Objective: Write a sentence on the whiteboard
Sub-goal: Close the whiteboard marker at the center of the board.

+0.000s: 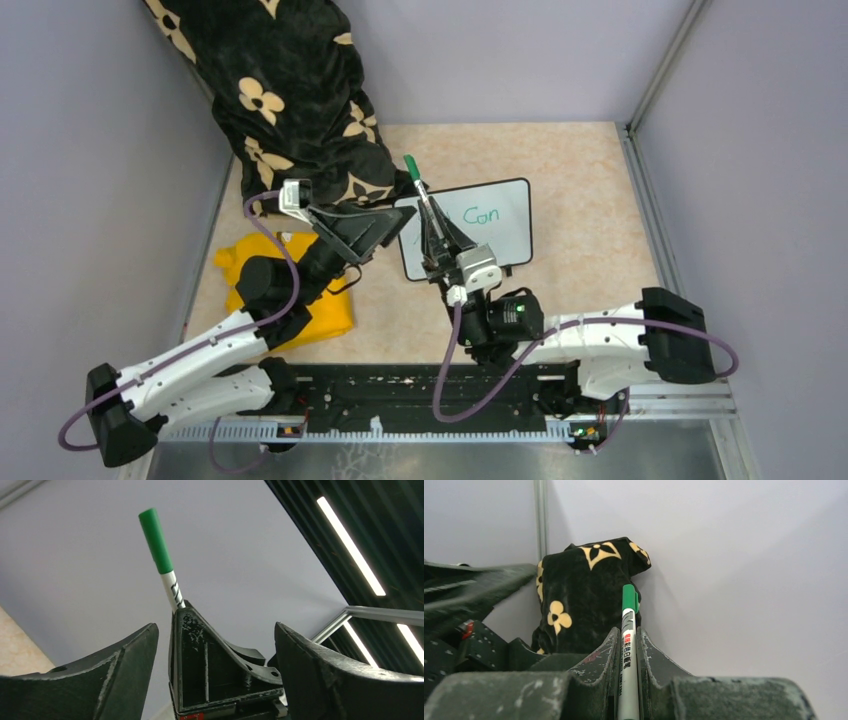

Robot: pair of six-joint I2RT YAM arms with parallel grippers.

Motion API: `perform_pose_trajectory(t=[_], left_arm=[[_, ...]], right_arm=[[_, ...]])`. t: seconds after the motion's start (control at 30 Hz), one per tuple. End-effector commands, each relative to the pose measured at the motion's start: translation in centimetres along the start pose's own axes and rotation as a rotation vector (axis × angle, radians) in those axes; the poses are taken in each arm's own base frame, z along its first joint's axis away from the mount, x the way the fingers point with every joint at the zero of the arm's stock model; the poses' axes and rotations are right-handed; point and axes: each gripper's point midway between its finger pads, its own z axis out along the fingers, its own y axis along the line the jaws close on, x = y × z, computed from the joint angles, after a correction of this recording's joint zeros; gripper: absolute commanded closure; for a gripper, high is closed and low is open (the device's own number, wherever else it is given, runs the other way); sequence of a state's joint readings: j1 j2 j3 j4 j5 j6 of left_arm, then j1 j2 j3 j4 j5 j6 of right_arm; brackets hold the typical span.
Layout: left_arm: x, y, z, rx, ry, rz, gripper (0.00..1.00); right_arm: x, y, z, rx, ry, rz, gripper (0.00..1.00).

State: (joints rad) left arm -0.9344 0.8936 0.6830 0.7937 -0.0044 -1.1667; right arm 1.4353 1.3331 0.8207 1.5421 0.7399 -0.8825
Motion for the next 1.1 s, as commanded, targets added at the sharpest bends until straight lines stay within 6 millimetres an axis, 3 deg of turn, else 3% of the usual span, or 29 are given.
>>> perform_pose_trajectory(t=[0.0, 0.2, 0.43, 0.6, 0.87, 1.07], left_arm=[[-2.7, -1.7, -0.6, 0.009, -0.105, 0.148, 0.06], [-4.4, -2.1, 0.4, -0.06, -0.117, 0.333, 0.05], [-1.8, -2.4, 3.8, -0.062, 0.084, 0.393, 0.06], [-1.3, -0.9, 4.8, -0.102, 0.144, 0.34, 0.1], [-2.0, 0.8, 4.7, -0.1, 0.157, 0.234, 0.23], [-2.7, 0.1, 4.1, -0.039, 0.119, 0.217, 0.3]], right_arm=[[-2.9, -2.0, 0.3, 0.04, -0.057, 0.145, 1.0], [-3.5, -1.0, -0.4, -0.085, -0.034, 0.225, 1.0], [-3.7, -0.7, -0.9, -0.138, -0.019, 0.263, 1.0], [-3.8, -0.9, -1.1, -0.143, -0.014, 0.273, 1.0], [-3.7, -1.4, -1.3, -0.13, -0.015, 0.27, 1.0], [-3.3, -1.5, -1.3, -0.114, -0.011, 0.247, 1.0]])
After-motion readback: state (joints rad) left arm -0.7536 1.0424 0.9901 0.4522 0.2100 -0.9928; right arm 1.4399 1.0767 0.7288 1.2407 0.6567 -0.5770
